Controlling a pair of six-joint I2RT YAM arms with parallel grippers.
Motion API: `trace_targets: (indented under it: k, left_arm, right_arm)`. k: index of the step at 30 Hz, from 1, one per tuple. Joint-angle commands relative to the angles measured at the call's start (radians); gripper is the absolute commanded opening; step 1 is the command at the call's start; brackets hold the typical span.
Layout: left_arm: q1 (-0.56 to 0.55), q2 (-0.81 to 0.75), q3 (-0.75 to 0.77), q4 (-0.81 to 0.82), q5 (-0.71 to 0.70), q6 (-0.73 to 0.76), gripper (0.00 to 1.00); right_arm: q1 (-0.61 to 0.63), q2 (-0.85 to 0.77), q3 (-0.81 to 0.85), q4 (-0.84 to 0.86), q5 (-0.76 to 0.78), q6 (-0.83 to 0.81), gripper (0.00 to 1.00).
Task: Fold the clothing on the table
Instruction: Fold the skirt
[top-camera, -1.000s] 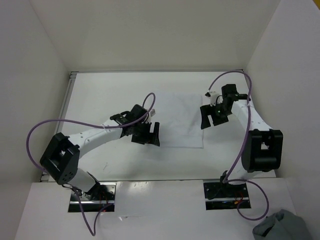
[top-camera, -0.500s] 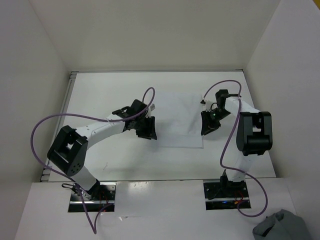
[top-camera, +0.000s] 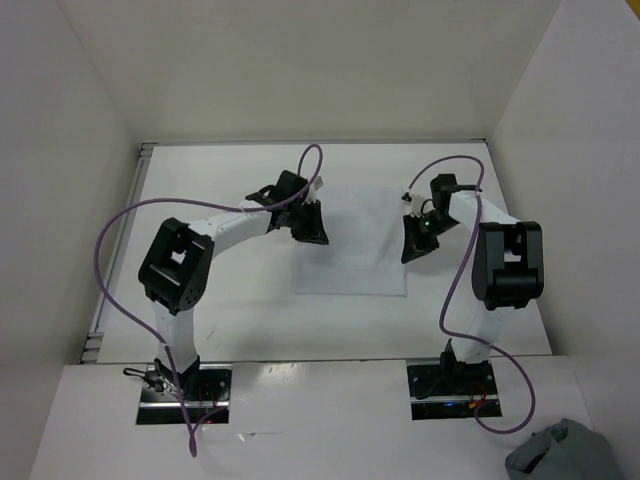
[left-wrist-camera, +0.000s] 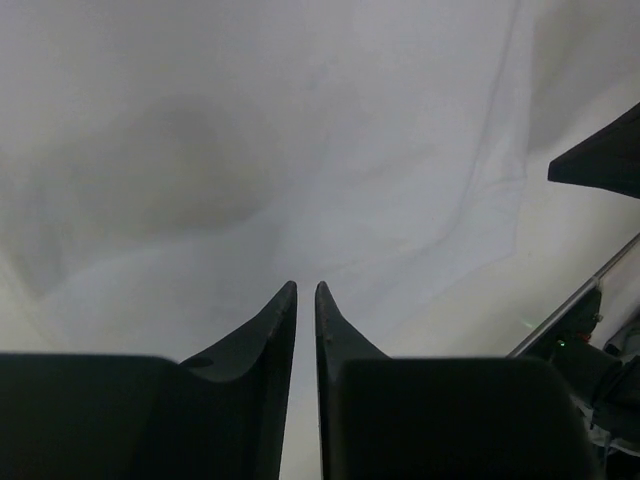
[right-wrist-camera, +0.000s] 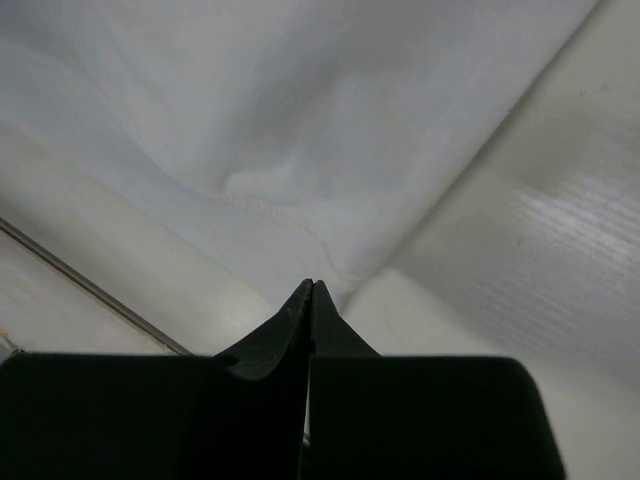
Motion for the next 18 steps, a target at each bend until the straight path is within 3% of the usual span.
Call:
trace_targets:
  k: [1, 6, 12, 18]
  left_arm:
    - [0.029, 0.090, 0.113, -0.024, 0.016, -0.002, 0.17]
    - [0.107, 0.127, 0.101, 0.025, 0.024, -0.059, 0.14]
    - [0.202, 0.266, 0.202, -0.029, 0.112, -0.107, 0.02]
    - [0.266, 0.418, 0.430, -0.147, 0.094, -0.062, 0.02]
  right_arm:
    - [0.044, 0.047, 0.061, 0.108, -0.015, 0.078, 0.00]
    - [0.108, 0.142, 0.134, 0.186, 0.040, 0.158, 0.00]
    - [0.180, 0.312, 0.325, 0.176, 0.134, 0.201, 0.00]
    - [0.213, 0.474, 0.555, 0.130, 0.189, 0.242, 0.00]
